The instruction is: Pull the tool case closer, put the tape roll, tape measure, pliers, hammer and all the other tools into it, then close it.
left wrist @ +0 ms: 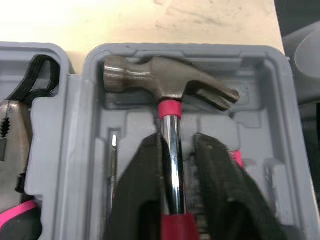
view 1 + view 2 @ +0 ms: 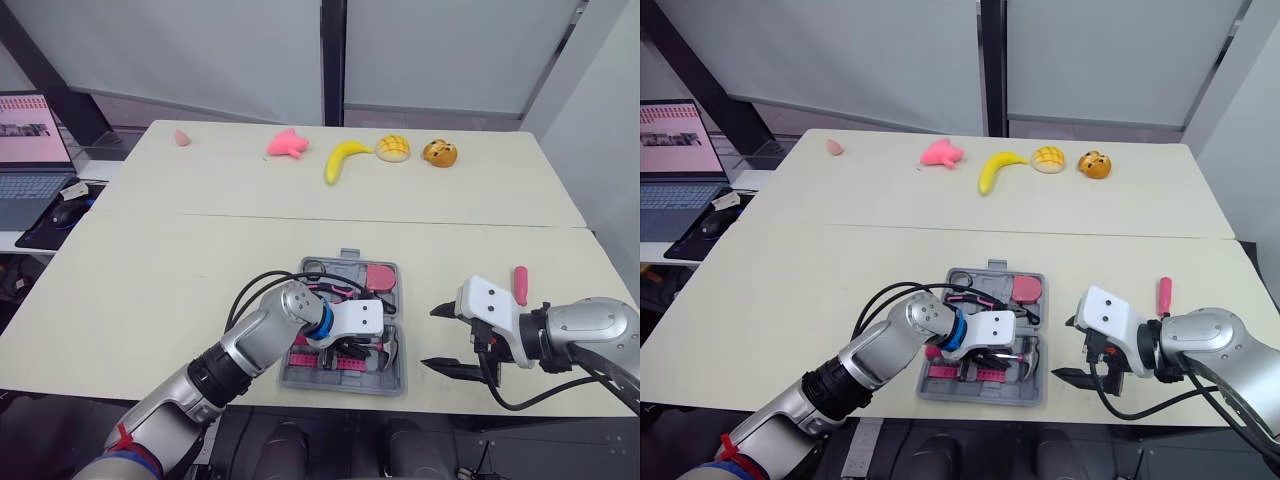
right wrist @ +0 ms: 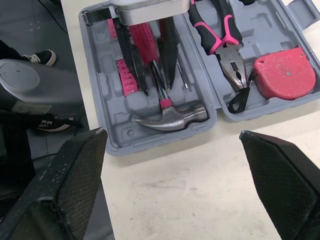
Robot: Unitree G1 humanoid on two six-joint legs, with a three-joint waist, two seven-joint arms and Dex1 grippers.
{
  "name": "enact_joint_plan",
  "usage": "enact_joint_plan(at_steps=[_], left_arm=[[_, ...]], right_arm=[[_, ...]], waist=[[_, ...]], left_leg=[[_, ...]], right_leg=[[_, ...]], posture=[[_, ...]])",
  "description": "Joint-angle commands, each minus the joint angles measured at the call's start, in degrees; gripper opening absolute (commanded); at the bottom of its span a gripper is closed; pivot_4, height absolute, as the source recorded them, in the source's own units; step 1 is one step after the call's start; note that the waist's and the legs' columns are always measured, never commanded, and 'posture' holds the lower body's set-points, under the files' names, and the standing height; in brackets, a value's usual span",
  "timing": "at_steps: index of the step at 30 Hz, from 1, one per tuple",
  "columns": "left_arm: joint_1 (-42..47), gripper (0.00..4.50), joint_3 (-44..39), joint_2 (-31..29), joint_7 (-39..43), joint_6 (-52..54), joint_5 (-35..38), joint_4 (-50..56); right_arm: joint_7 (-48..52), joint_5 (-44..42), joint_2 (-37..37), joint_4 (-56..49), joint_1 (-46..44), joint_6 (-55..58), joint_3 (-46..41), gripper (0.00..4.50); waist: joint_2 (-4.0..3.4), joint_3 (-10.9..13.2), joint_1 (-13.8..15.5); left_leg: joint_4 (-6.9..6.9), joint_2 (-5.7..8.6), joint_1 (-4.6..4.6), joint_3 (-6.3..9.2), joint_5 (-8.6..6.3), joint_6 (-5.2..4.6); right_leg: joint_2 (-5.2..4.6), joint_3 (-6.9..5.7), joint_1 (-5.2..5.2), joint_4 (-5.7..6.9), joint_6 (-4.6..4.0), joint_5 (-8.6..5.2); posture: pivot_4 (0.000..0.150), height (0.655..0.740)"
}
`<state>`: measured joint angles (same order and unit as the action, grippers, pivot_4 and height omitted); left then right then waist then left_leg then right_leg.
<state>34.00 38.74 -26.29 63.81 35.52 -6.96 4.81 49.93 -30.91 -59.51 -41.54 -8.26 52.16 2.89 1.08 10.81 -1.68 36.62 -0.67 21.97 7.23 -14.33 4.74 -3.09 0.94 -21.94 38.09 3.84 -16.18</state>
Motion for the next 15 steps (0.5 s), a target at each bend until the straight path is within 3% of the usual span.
enact_joint_plan(at_steps=[1,8,11,15], left_arm=[[1.2,2.48,-2.8,-1.0,0.8,2.7,1.7,3.8],[2.4,2.48,-7.3,-3.6,4.8,-5.1,6.8,4.2],[2.5,1.85,-8.7,-5.1,7.2,-11.2,7.9,0.0],[2.7,0.61,-8.5,-6.1,10.2,-15.2,8.5,-4.0]], right_arm=[[0.0,-1.2,-0.6,-2.0,-0.5,0.2,-2.5,4.50],[-0.1,-1.5,-0.3,-1.7,-1.3,0.3,-2.5,4.50],[-0.1,-1.4,-0.3,-1.5,-1.6,0.2,-2.4,4.50],[-0.1,-1.2,-0.2,-1.2,-2.0,0.1,-2.1,4.50]], waist=[[0.00,0.0,-0.1],[0.00,0.0,0.0],[0.00,0.0,-0.1],[0.00,0.0,0.0]], left_leg=[[0.00,0.00,0.00,0.00,0.00,0.00],[0.02,0.00,0.03,-0.01,0.00,0.00],[0.01,0.00,0.02,-0.01,0.00,0.00],[0.01,0.00,0.02,-0.01,0.00,0.00]], right_leg=[[0.00,0.00,0.00,0.00,0.00,0.00],[-0.01,0.01,-0.02,0.00,-0.02,0.01],[0.00,0.01,-0.02,0.00,-0.17,0.10],[0.00,0.00,-0.02,0.00,-0.24,0.14]], posture=[[0.150,0.7369],[0.150,0.7369],[0.150,0.7369],[0.150,0.7369]])
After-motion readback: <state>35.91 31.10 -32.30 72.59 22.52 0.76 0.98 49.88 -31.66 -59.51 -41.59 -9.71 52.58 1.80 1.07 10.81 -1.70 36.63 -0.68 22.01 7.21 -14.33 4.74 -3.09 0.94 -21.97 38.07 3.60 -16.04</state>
